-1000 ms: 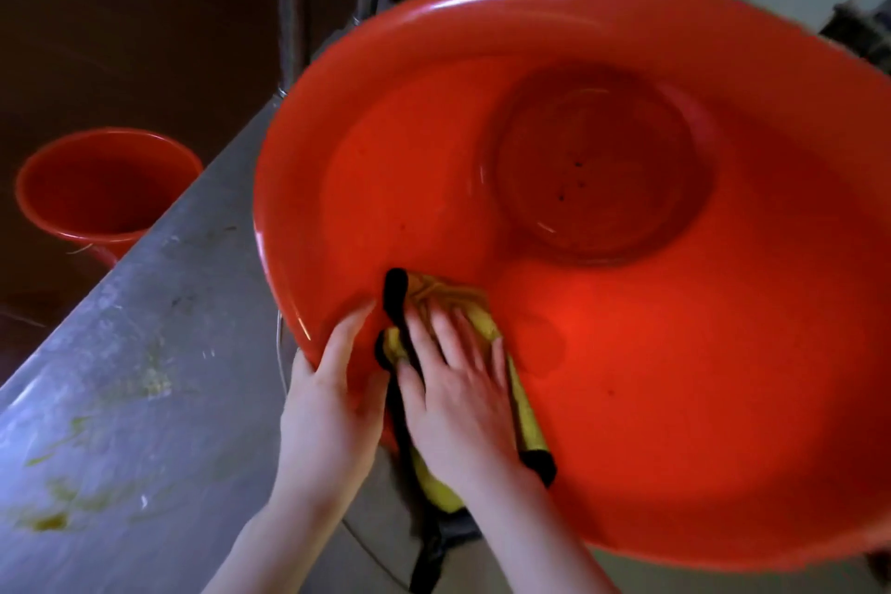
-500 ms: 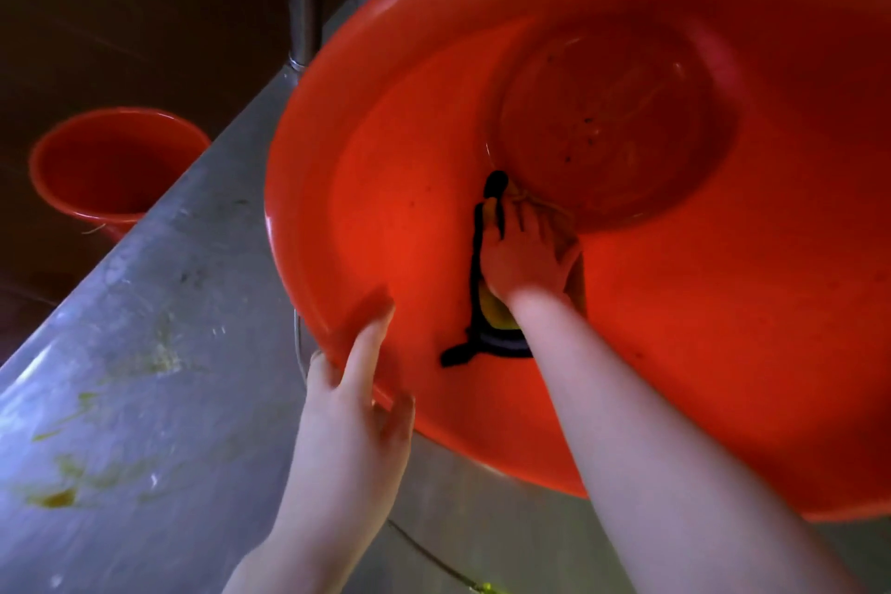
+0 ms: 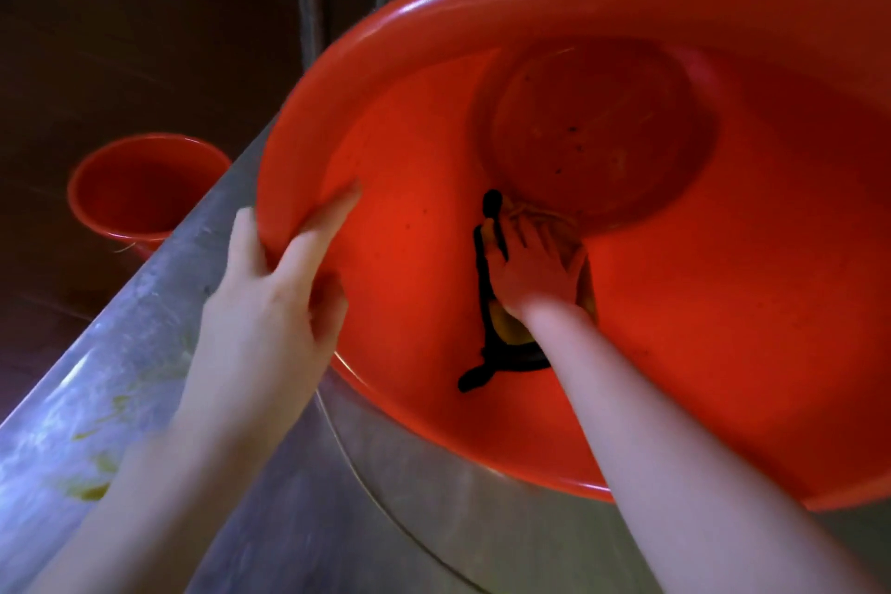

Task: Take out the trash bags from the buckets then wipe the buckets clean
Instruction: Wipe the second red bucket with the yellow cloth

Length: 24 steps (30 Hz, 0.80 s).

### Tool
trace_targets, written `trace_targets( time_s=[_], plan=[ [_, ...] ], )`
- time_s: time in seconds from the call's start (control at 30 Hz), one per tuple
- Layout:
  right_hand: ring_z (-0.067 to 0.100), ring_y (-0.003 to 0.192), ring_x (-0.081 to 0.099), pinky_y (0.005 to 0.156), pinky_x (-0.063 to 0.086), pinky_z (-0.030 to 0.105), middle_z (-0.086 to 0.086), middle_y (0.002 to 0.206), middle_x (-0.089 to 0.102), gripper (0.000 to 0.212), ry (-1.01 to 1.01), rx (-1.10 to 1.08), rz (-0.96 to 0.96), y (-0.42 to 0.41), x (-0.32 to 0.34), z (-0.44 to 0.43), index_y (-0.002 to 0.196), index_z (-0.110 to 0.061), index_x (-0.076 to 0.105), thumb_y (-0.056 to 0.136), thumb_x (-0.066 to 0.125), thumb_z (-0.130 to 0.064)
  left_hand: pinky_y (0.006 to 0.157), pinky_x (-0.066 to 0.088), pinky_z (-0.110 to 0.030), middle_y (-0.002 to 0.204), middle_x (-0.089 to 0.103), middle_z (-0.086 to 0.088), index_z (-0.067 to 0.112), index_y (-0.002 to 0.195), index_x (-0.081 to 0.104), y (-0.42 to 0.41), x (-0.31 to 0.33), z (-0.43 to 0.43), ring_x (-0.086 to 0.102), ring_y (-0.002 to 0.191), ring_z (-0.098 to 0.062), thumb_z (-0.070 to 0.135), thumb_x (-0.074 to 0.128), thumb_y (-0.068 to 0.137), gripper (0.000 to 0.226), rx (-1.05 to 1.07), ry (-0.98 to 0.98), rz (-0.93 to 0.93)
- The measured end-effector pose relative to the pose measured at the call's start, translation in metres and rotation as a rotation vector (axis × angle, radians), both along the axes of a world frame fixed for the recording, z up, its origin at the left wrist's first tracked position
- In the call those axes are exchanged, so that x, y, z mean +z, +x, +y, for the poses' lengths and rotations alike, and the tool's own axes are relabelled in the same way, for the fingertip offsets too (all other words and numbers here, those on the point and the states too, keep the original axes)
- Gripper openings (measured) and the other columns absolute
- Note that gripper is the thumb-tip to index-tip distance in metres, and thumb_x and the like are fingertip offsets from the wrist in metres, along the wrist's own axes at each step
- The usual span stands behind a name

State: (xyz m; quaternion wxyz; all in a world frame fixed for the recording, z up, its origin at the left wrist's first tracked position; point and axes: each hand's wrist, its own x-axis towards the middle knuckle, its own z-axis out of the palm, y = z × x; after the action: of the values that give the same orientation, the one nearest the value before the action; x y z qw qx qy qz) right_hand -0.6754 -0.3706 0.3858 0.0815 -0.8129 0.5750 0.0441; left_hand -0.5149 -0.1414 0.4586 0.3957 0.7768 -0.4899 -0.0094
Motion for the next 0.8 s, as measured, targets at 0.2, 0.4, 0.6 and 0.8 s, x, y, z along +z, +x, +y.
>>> trace_targets(
  time_s=[0.2,0.4,0.6,0.8],
  plan=[
    [0.018,0.149,0.003,0.113,-0.007,0.065,-0.013,0.162,0.005,0.054,-0.045,0.066,0.117,-0.028,0.004,0.01,0.151,-0.043,0.008,0.099,0.013,-0.055,0.065,0.036,-0.006,0.096,0.047,0.012,0.056,0.138,0.041,-0.004,-0.022,0.015,0.056,0.061,-0.001,0.023,0.066,0.077,0.074,-0.052,-0.039,0.106],
    [0.016,0.149,0.006,0.116,-0.001,0.06,-0.013,0.162,0.004,0.053,0.049,0.096,0.116,-0.033,0.018,0.008,0.152,-0.042,0.01,0.101,0.019,-0.052,0.07,0.04,-0.012,0.098,0.049,0.011,0.048,0.141,0.044,0.0,-0.013,0.01,0.05,0.065,0.004,0.014,0.074,0.085,0.071,-0.074,-0.064,0.079],
    [0.012,0.147,0.015,0.116,0.011,0.052,-0.01,0.16,0.017,0.051,0.001,0.13,0.266,-0.024,0.043,-0.016,0.151,-0.037,0.019,0.1,0.023,-0.042,0.075,0.039,-0.004,0.101,0.06,0.006,0.053,0.137,0.045,0.001,0.001,-0.002,0.057,0.075,-0.006,0.011,0.073,0.079,0.077,0.02,-0.06,0.239],
    [0.012,0.147,0.012,0.114,0.003,0.06,-0.014,0.159,0.018,0.051,0.028,0.178,0.341,-0.027,0.048,-0.009,0.15,-0.042,0.018,0.099,0.017,-0.05,0.079,0.044,-0.014,0.101,0.059,0.003,0.058,0.132,0.047,-0.016,-0.011,0.011,0.057,0.08,0.004,0.011,0.073,0.08,0.074,0.081,-0.04,0.348]
  ],
)
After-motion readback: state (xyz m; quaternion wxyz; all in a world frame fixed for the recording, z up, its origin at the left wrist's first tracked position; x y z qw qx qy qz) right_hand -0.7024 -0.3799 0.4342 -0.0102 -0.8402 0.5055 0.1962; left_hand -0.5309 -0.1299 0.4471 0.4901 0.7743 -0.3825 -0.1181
